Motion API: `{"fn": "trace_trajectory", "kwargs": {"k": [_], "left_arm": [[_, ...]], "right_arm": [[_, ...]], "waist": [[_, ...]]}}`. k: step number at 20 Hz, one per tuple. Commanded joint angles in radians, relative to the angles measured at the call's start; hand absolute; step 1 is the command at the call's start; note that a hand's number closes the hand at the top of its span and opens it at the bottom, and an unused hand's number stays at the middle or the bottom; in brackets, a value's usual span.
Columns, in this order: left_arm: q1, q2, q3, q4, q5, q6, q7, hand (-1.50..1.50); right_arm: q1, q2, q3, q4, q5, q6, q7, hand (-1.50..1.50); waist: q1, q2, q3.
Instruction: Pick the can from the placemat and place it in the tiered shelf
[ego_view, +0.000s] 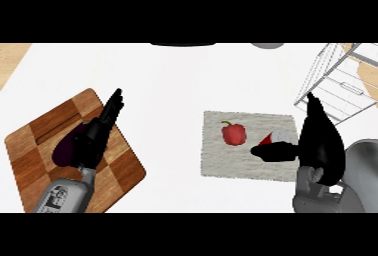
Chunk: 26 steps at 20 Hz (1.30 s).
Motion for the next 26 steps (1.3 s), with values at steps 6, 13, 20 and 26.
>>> {"fn": "trace_trajectory", "kwargs": {"k": [6,13,20,26], "left_arm": [[0.035,-0.013,0.017,0.030,-0.008,-0.017,-0.065,0.00],[0.013,-0.038,-0.005,-0.053,-0.046,0.013,0.048,0.00],[0.017,-0.041,0.042,0.041,-0.040,-0.024,-0.054,0.00],[0.035,-0.034,0.039,-0.031,-0.040,-0.057,-0.004,0.00]], "right_arm": [[-0.037,0.092,-0.044,0.052,0.067,0.105,0.162,-1.50],[-0.028,0.093,-0.049,0.153,0.085,0.033,0.128,-1.50],[0.013,0.094,-0.059,0.108,0.084,0.072,0.115,-1.50],[-0.004,0.094,0.006,0.201,0.079,-0.033,0.132,-1.50]], "waist": [[-0.002,0.002,0.000],[0.005,0.001,0.001],[-0.002,0.001,0.000],[0.005,0.001,0.001]]}}
